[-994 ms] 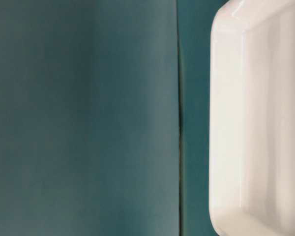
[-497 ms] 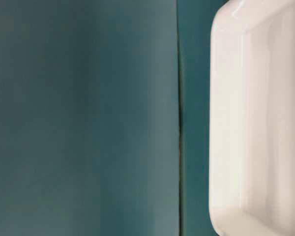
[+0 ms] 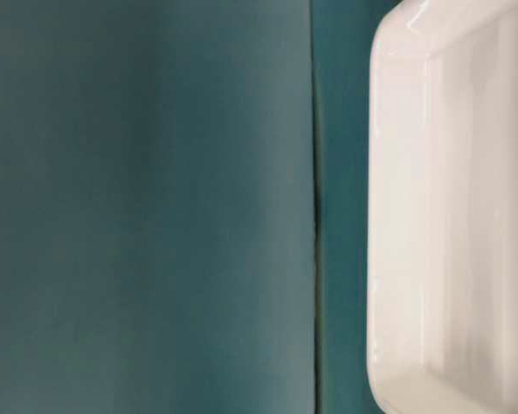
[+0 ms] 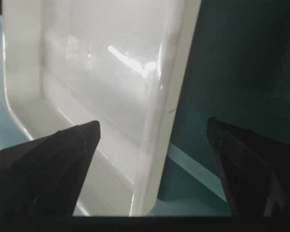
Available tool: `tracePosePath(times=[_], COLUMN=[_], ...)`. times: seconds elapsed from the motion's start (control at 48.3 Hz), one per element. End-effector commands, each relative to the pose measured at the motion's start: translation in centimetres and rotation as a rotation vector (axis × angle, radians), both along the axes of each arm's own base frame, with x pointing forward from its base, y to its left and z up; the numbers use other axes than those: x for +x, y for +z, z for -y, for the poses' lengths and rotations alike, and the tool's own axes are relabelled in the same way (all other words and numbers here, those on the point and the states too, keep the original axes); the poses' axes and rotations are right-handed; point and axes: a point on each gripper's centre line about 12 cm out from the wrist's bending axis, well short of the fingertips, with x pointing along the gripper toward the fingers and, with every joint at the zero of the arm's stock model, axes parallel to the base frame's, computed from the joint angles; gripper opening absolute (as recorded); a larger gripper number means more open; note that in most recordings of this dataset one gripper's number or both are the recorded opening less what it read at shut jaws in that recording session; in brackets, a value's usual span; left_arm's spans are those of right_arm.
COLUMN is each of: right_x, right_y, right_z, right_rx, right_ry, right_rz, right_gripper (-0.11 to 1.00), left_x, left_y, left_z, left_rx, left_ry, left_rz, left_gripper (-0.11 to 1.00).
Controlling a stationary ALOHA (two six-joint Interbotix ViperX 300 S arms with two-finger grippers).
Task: Lift the white case with both hands.
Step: 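Open both grippers and position them over the tray's left and right rims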
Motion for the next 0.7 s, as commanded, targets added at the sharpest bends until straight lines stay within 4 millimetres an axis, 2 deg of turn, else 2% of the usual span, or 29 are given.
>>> tracePosePath(times=[0.0,0.455,0.683], right_x=[0.4,1.5,1.6], right_y=[-0.4,-0.7,-0.8], right_z=[0.0,0.1,0.1], right_rx=[0.000,-0.001,0.014], right_ry=[-0.004,-0.013,-0.028], right_rz=[-0.009,-0.007,-0.014], right_gripper=[0.94,0.94,0.93], left_x=[0.7,2.8,2.7], left_y=[-0.1,-1.1,-1.4], left_z=[0.1,0.0,0.1], left_rx=[0.008,0.018,0.018], left_ry=[-0.007,-0.014,-0.014], left_rz=[0.001,-0.028,-0.040], left_gripper=[0.94,0.94,0.92])
